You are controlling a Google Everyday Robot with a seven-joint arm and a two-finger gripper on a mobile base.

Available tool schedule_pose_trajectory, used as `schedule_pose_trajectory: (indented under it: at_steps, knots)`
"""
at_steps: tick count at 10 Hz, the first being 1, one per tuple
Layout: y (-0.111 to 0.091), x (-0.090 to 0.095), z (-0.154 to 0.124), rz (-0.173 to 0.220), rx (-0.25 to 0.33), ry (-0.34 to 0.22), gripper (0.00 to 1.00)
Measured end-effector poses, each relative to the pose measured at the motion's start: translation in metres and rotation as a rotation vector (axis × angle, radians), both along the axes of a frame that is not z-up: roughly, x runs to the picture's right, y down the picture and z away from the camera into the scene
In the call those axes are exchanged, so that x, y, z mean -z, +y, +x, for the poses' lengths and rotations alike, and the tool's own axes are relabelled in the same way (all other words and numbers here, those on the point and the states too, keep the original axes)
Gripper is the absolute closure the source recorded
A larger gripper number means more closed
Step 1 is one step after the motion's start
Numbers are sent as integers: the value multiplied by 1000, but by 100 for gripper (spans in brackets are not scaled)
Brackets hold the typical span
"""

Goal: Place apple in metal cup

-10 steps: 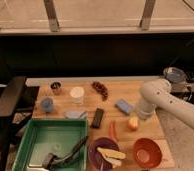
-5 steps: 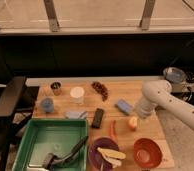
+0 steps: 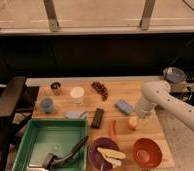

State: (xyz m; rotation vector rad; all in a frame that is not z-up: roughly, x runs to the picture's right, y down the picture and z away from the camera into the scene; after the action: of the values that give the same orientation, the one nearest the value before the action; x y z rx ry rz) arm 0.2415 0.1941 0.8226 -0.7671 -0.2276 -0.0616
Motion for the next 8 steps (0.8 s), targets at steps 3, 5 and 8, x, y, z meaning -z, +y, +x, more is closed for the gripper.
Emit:
schedule_pose_trajectory:
  at_steps: [3, 5, 8]
  knots:
    - [-28, 14, 2, 44, -19, 26, 98]
    - [-67, 29, 2, 103, -29, 39, 100]
    - [-155, 47, -24, 200, 2, 8, 100]
